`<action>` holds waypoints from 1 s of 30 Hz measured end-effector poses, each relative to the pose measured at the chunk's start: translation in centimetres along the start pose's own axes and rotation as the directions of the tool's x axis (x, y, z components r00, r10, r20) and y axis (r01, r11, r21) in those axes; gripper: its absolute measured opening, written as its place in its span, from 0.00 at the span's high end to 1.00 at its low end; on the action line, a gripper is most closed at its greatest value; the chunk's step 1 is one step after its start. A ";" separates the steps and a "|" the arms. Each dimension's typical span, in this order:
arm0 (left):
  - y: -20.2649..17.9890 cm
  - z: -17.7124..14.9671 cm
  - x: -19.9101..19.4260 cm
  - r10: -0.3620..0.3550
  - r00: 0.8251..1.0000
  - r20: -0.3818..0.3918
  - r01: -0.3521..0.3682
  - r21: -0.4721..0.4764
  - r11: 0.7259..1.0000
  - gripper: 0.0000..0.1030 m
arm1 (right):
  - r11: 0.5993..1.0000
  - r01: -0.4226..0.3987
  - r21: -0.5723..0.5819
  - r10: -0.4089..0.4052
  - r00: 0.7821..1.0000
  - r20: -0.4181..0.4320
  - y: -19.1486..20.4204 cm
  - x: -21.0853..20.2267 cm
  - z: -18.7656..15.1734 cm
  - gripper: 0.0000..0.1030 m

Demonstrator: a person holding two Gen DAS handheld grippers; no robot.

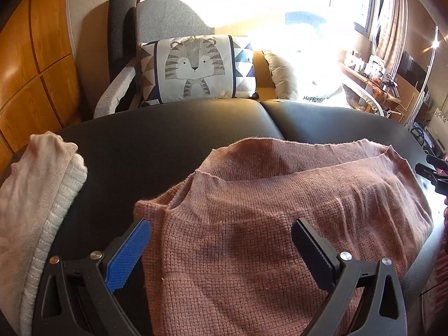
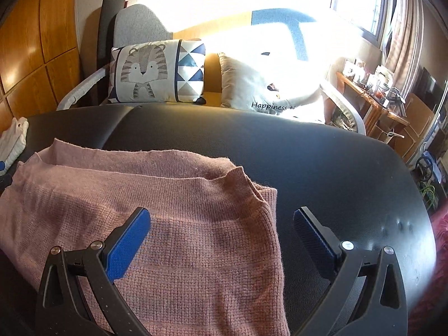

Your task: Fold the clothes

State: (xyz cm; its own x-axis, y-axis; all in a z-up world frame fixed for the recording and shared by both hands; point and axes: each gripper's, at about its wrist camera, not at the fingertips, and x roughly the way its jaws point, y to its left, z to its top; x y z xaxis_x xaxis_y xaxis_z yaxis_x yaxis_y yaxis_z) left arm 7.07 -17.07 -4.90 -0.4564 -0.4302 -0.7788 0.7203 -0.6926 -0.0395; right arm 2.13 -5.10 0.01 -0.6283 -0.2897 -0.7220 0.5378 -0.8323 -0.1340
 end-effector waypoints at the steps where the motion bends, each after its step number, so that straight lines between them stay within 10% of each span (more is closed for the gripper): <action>1: 0.1 -0.1 0.0 0.001 1.000 -0.003 -0.001 -0.001 1.000 0.00 | 1.000 0.000 -0.001 0.000 1.000 -0.001 0.1 -0.1 0.0 0.00; 18: -0.4 -1.2 -2.4 -0.071 0.996 0.045 0.071 0.009 0.997 0.00 | 0.998 -0.042 0.042 0.044 0.999 -0.027 1.5 -1.2 -0.9 0.00; 30: 6.6 -3.4 2.3 -0.085 0.994 -0.072 0.066 -0.236 0.969 0.00 | 0.991 -0.005 0.135 0.016 0.997 -0.081 -3.0 1.0 -2.3 0.00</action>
State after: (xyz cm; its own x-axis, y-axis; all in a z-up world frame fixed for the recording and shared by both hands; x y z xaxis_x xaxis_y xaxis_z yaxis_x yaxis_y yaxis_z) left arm 12.59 -20.66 -9.11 -0.4778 -0.3269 -0.8154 0.7914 -0.5631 -0.2380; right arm 1.22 -1.83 -1.84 -0.5720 -0.2643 -0.7765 0.4605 -0.8869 -0.0373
